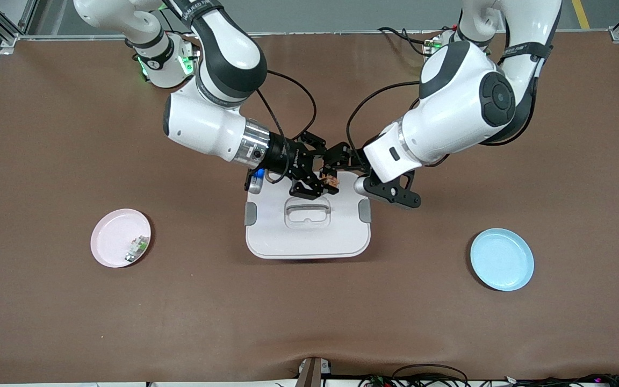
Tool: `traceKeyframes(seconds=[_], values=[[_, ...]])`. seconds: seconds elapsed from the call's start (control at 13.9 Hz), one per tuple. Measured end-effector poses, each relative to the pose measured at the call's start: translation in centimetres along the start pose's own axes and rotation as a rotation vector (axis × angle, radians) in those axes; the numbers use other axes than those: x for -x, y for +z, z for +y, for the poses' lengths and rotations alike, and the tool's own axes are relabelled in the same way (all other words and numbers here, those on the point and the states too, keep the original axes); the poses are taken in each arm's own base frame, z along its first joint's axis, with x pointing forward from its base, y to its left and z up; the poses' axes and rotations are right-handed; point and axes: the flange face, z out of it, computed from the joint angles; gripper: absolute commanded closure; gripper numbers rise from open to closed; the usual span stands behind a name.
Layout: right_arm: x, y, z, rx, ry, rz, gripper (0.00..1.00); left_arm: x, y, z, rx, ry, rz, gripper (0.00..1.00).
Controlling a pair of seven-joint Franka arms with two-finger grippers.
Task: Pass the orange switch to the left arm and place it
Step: 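Reach the left gripper to the switch block held by the right gripper, then grasp the switch block with the left gripper while the right gripper opens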
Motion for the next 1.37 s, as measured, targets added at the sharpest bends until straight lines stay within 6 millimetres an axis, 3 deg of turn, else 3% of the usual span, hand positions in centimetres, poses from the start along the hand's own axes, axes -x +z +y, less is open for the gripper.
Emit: traceKeyframes(seconds=[0.43,0.79,1.01,1.15,1.22,1.29,1.37], values=[[0.0,0.0,0.0,0.0,-0.002,0.002,0.95,0.4,1.3,0.7,-0.002,0.011,-0.016,0.23],[-0.1,0.1,0.0,0.002,-0.004,0.005,0.95,0.2,2.1,0.7,0.002,0.009,-0.017,0.47],[-0.1,0.2,0.1,0.004,-0.005,0.007,0.95,0.5,2.4,1.2,0.004,0.016,-0.021,0.53],[-0.1,0.1,0.0,0.002,-0.007,0.008,0.95,0.6,2.6,1.4,0.002,0.019,-0.023,0.7],[-0.1,0.1,0.0,0.002,-0.007,0.009,0.95,0.6,2.6,1.3,0.002,0.018,-0.024,0.85],[-0.1,0.1,0.0,0.001,-0.007,0.009,0.95,0.5,2.6,1.3,0.003,0.01,-0.023,0.91],[-0.1,0.0,0.0,0.001,-0.007,0.009,0.95,0.5,2.6,1.3,0.003,0.008,-0.022,0.92]])
